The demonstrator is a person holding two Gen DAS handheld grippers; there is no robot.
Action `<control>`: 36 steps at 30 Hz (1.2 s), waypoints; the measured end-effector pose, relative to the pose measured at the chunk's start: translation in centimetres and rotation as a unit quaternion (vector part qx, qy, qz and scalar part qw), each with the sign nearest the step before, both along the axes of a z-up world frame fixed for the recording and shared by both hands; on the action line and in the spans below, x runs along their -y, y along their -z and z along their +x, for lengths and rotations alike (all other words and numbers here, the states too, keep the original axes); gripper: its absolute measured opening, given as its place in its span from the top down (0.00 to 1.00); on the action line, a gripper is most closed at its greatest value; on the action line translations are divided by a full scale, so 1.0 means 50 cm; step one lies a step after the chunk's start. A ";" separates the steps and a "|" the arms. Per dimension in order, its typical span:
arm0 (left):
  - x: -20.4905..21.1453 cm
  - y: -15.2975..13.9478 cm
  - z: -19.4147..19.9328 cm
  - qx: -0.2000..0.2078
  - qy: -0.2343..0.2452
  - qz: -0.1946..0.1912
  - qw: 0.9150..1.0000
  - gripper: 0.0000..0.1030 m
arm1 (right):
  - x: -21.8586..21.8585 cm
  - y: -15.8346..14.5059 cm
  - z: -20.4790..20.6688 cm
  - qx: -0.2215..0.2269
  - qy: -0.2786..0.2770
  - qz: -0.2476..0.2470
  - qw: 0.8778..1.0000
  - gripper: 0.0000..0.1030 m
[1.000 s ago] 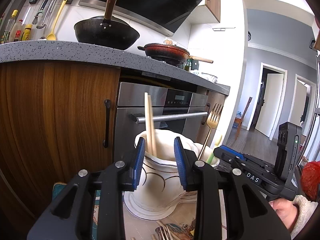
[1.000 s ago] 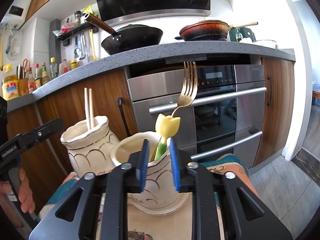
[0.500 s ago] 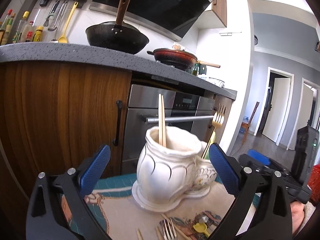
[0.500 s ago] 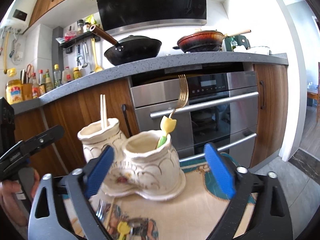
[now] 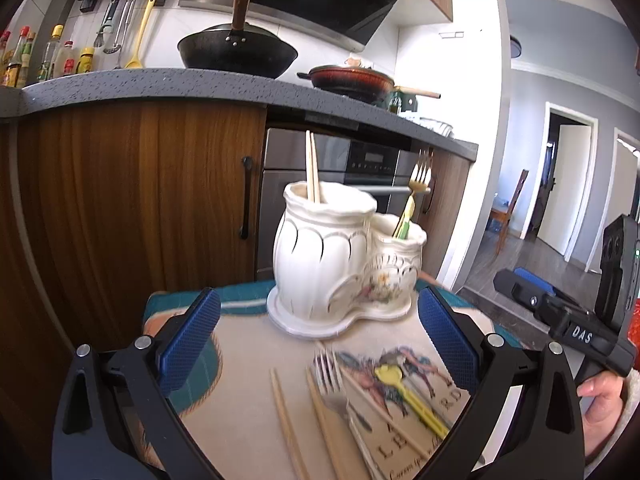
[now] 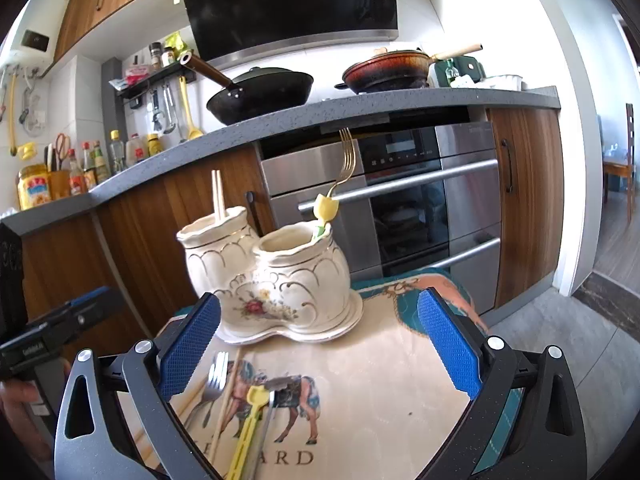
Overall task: Organize utensils
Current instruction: 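Move both tools back toward the remaining utensils on the placemat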
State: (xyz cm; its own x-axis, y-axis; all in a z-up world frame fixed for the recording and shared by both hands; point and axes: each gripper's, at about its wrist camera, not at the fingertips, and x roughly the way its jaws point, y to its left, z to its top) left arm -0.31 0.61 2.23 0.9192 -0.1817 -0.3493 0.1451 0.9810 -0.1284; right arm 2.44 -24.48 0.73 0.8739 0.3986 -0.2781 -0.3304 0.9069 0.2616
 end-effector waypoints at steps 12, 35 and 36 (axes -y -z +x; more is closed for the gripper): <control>-0.036 0.031 -0.036 -0.079 -0.044 0.019 0.996 0.05 | -0.012 0.001 -0.009 0.003 -0.011 -0.019 1.000 0.05; 0.010 0.141 -0.024 -0.275 0.008 0.169 0.946 0.28 | -0.009 0.012 0.006 -0.016 -0.008 -0.019 1.000 0.05; 0.010 0.142 -0.024 -0.281 0.013 0.169 0.945 0.40 | -0.009 0.012 0.006 -0.017 -0.008 -0.019 1.000 0.05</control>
State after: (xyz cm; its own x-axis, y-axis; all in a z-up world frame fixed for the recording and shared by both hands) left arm -1.53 0.13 -4.88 0.5680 0.0075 -0.8230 0.1712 0.9770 0.1271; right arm 2.75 -24.02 0.12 0.8576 0.4007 -0.3224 -0.3365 0.9113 0.2374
